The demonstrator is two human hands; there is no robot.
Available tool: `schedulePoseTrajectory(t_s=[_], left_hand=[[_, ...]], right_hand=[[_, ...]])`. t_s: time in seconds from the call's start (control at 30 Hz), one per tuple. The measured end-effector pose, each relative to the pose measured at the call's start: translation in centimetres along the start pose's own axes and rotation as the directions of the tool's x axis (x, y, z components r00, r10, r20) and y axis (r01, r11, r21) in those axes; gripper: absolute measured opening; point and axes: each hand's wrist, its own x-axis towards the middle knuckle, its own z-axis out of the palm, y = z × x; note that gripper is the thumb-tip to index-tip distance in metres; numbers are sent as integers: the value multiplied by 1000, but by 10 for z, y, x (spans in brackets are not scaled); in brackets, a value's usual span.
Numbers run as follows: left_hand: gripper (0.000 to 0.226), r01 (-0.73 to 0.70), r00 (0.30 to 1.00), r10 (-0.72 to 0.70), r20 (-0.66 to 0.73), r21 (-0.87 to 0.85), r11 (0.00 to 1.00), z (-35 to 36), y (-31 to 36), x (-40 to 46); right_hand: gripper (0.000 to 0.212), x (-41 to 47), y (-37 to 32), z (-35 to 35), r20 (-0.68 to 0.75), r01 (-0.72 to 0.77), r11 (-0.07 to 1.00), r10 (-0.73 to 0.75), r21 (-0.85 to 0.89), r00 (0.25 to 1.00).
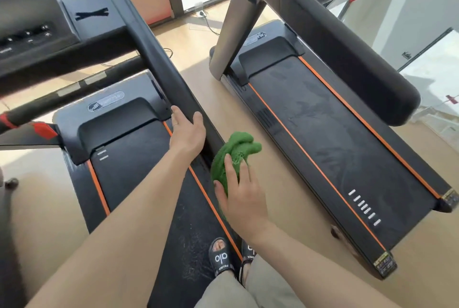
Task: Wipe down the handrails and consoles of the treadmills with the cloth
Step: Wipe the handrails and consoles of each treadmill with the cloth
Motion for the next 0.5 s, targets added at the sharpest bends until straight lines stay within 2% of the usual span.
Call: schedulePoseTrajectory(t_s=[0.13, 0.3, 0.4, 0.43, 0.5], left_hand=[[72, 8, 1000, -8, -4, 10, 1000, 3, 3, -2], [70, 2, 1000, -2, 7, 8, 1000, -1, -3, 2], [69, -3, 1000, 3, 19, -6, 1000, -1, -5, 3], [69, -2, 1000, 2, 23, -14, 1000, -1, -6, 3], [69, -3, 1000, 3, 22, -20, 1000, 1, -7, 2]], right_hand=[[65, 47, -30, 11, 118, 33, 990, -17, -134, 993], [46, 31, -34, 15, 15, 106, 972, -105, -208, 994], [42, -6, -16, 12, -97, 190, 967, -208, -170, 973], [41, -16, -6, 12, -131, 177, 976, -193, -125, 973], [46, -36, 3, 13, -139, 45, 998, -40, 33, 989]])
